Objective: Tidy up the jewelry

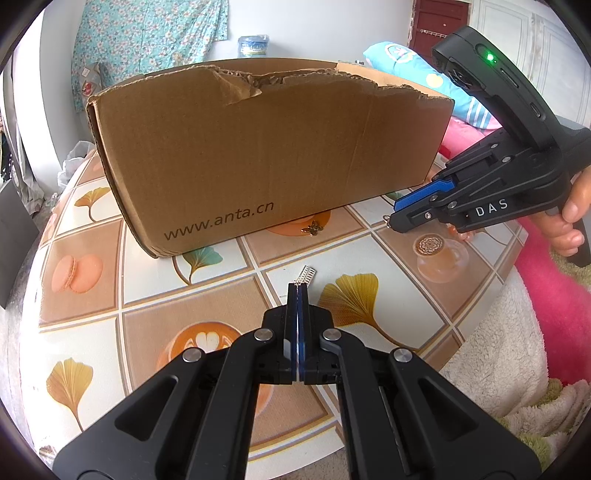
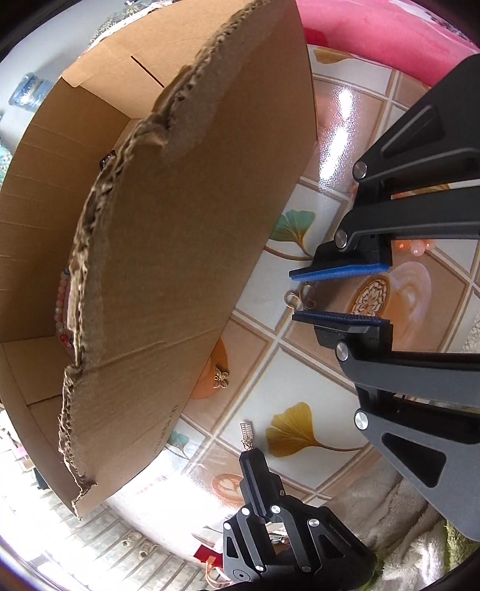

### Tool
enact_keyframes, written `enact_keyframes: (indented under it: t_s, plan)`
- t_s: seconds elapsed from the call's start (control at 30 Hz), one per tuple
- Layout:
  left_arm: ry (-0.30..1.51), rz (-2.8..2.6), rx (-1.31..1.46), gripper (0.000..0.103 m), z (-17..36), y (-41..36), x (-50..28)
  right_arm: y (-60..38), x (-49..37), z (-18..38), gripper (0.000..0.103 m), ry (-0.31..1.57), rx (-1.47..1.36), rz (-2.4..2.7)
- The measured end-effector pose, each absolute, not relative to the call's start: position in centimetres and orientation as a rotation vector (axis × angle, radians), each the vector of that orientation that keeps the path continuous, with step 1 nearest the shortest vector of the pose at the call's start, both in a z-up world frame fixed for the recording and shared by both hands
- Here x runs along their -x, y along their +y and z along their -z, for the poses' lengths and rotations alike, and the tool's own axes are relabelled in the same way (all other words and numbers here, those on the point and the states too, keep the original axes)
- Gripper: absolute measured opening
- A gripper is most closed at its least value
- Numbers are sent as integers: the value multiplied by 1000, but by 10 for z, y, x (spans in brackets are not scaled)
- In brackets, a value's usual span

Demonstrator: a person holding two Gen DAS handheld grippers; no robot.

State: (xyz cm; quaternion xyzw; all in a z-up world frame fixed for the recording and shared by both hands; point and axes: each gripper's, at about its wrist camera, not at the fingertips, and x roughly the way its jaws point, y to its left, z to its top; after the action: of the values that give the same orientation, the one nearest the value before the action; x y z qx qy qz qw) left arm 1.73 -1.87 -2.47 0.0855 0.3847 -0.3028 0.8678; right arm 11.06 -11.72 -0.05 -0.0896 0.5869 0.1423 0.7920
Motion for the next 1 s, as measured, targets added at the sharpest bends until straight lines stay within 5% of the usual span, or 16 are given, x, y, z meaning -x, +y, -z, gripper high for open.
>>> enact_keyframes:
  t_s: [0.8,1.0]
  plan:
    - [783,654,-192,0,19,-14,-12,-136,-84,-10,16,1225,141,-299]
    - [807,639,-199,0,17,-12,-12,-134,-83,-12,32,1239,150,-314]
